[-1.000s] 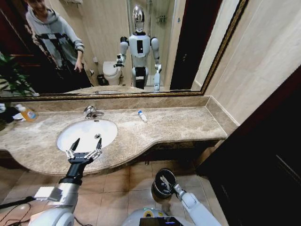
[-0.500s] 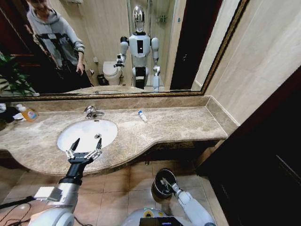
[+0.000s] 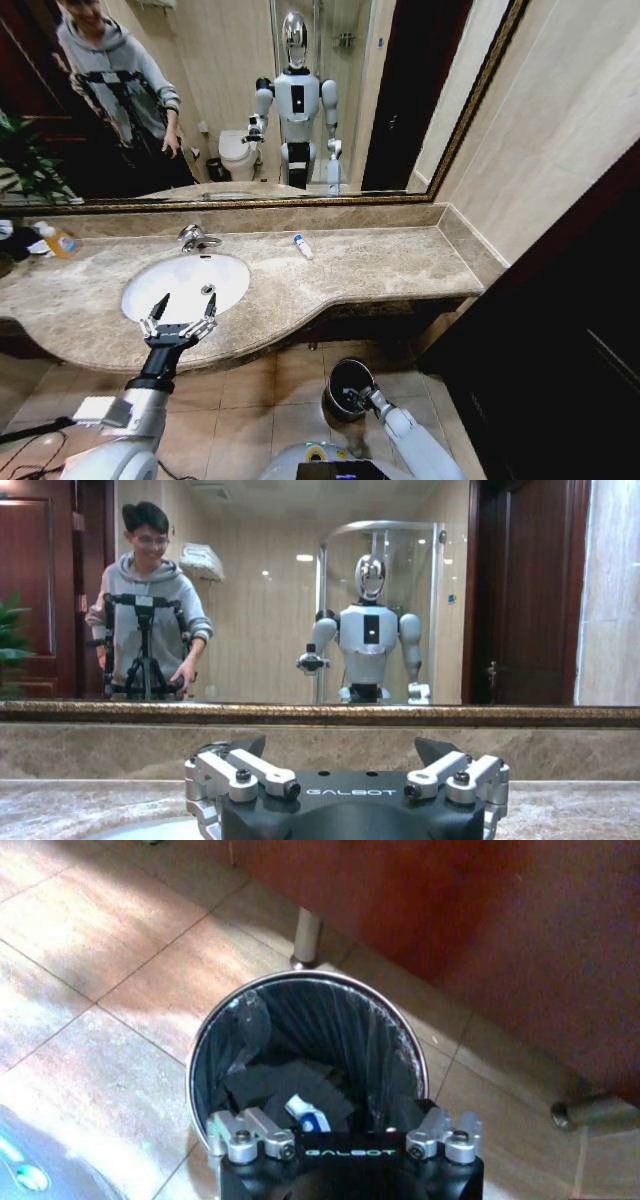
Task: Pick up the trash from the sink and place it in the trash bin.
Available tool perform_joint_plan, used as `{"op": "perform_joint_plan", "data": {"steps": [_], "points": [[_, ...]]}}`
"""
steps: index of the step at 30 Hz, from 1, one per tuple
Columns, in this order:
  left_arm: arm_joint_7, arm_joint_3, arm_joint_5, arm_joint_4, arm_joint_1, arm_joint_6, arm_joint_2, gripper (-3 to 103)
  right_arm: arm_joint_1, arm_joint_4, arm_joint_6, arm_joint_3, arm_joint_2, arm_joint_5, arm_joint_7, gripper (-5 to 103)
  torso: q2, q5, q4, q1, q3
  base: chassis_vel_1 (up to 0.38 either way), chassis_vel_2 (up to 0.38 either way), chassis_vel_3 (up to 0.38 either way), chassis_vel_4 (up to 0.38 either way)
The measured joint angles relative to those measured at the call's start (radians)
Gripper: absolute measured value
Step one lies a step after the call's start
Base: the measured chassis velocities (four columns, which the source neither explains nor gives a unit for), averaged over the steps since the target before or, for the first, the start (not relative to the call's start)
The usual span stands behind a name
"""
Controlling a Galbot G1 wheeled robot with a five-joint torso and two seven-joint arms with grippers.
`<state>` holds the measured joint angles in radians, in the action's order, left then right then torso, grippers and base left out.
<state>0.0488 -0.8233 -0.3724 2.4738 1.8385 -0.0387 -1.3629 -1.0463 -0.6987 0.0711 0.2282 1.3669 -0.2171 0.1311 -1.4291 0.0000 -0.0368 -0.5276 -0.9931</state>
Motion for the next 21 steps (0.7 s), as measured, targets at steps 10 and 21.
{"op": "perform_joint_plan", "data": {"steps": [10,21], "points": [[0.000,0.000,0.000,0.000,0.000,0.000,0.000,100,-0.070,-0.106,-0.012,0.006,-0.023,0.034,-0.002,100,0.000,0.0001,0.0000,0.000,0.000,0.000,0.000,0.000,0.000],[0.000,0.000,0.000,0.000,0.000,0.000,0.000,100,-0.200,-0.334,-0.017,0.038,-0.103,0.182,-0.045,100,0.000,0.0003,0.0001,0.000,0.000,0.000,0.000,0.000,0.000]]}}
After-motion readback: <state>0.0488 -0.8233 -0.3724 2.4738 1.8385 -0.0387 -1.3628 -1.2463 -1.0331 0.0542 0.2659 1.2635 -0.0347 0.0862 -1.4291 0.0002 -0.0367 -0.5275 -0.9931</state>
